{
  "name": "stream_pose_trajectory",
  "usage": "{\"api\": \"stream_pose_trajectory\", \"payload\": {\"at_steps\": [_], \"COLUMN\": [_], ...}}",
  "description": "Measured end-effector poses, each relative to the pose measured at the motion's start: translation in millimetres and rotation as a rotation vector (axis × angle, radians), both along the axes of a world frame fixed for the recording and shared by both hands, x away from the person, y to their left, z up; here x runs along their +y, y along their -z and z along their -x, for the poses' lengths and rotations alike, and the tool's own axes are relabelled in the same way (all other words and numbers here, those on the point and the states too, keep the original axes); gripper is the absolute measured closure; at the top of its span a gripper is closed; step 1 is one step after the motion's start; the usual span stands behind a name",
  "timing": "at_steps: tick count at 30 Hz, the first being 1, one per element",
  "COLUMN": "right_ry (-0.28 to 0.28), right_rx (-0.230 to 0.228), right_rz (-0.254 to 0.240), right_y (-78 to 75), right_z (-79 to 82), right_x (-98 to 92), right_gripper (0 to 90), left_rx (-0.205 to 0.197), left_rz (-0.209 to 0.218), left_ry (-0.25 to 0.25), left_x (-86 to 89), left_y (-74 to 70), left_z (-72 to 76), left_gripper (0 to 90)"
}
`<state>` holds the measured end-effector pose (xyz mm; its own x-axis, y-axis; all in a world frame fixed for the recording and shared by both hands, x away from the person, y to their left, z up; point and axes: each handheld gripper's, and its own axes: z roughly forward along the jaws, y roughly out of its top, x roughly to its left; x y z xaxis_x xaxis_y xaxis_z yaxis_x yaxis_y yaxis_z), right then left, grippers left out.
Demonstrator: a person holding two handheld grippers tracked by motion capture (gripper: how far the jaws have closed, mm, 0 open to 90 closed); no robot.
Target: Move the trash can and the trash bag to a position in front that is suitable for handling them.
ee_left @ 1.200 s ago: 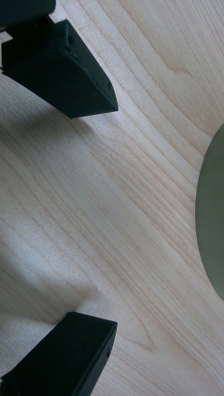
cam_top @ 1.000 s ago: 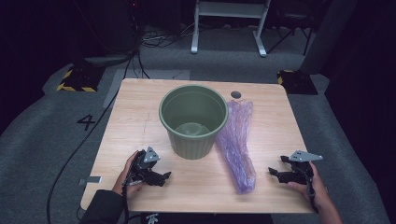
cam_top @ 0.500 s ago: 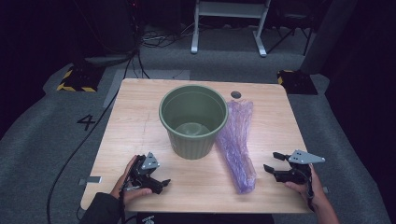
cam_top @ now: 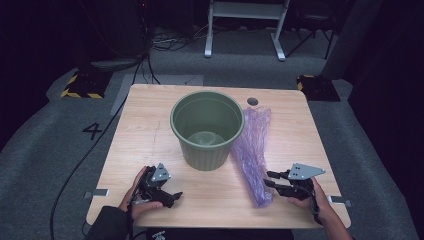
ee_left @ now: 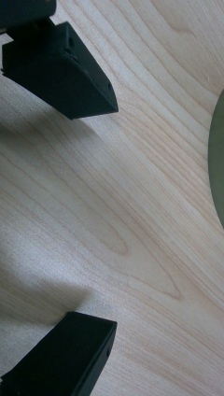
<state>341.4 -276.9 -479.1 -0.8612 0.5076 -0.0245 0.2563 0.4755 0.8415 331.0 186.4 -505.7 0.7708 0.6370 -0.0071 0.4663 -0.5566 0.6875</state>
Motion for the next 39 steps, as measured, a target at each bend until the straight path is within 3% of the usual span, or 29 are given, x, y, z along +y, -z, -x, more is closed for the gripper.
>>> {"api": "stream_pose_trajectory", "payload": {"at_steps": [9, 18, 24, 28, 32, 35, 39], "right_ry": [-0.029, -0.05, -0.072, -0.088, -0.092, -0.091, -0.087], "right_rx": [0.026, 0.059, 0.069, 0.076, 0.081, 0.086, 0.088], "right_rz": [0.059, 0.059, 0.084, 0.095, 0.094, 0.093, 0.094], "right_y": [10.9, 18.1, 23.5, 23.9, 24.0, 23.9, 24.0], "right_z": [-0.3, -0.5, 0.4, 1.2, 0.6, -0.6, -0.9], "right_x": [16.2, 25.6, 41.4, 51.3, 60.9, 67.3, 74.3], "right_gripper": [64.8, 63.0, 59.0, 57.1, 55.7, 53.8, 50.3], "left_rx": [0.0, 0.003, 0.0, -0.003, -0.016, -0.019, -0.022], "left_rz": [0.0, -0.003, -0.002, -0.003, -0.003, -0.016, 0.011], "left_ry": [0.0, -0.025, -0.048, -0.05, -0.046, -0.026, 0.004], "left_x": [0.0, -3.5, -8.5, -17.7, -25.1, -37.9, -48.9], "left_y": [0.0, -0.3, -0.3, -1.7, -4.7, -6.8, -11.0], "left_z": [0.0, 0.2, 0.6, 3.4, 6.2, 10.2, 15.1], "left_gripper": [0.2, 0.1, 0.2, 2.8, 17.0, 16.4, 15.7]}}
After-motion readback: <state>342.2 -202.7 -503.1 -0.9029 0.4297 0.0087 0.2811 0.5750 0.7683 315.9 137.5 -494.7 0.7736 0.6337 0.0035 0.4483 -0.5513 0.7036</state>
